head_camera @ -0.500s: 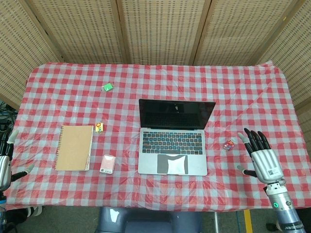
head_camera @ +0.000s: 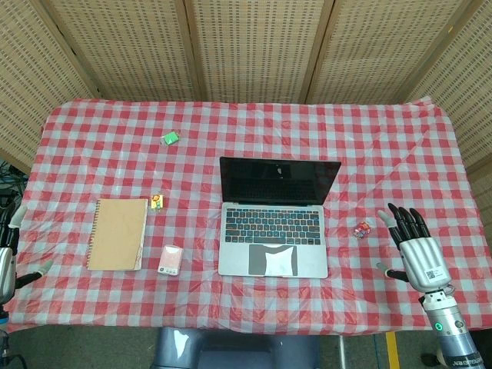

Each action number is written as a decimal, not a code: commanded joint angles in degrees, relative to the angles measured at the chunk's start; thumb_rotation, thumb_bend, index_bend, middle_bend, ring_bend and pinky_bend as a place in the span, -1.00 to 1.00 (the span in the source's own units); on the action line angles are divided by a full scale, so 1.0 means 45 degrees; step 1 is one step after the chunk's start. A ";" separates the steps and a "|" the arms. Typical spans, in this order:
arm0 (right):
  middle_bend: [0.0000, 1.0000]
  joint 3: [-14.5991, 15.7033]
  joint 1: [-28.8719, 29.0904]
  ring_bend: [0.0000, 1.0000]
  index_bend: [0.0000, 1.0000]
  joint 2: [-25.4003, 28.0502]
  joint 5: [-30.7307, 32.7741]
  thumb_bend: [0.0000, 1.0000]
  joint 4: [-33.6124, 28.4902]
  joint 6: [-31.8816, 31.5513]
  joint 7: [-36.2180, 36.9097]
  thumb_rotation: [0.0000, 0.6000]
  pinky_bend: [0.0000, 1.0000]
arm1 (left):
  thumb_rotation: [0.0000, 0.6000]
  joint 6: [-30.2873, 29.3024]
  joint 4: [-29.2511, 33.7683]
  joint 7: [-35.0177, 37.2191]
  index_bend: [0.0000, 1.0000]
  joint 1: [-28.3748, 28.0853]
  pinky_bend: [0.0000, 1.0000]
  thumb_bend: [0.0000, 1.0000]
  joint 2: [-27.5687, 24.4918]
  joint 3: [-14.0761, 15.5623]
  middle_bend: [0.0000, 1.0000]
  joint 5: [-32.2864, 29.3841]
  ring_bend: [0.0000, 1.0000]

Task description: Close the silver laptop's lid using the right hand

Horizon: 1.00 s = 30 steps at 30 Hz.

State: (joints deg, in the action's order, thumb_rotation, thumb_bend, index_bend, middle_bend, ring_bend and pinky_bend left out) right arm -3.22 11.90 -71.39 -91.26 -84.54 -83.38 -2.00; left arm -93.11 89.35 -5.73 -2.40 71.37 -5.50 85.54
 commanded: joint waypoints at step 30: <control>-1.00 -0.2736 0.3007 -1.00 -0.98 0.0664 0.2953 0.05 -0.0094 0.3660 -0.1030 1.00 -1.00 | 1.00 0.0025 -0.0074 0.0362 -1.00 0.0148 -1.00 -0.84 -0.0261 -0.0292 -1.00 -0.0582 -1.00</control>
State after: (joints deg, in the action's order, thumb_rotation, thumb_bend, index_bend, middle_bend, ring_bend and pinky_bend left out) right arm -13.65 23.26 -68.52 -80.06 -86.03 -69.25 -5.31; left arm -93.06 88.99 -4.12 -1.68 70.18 -6.76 82.99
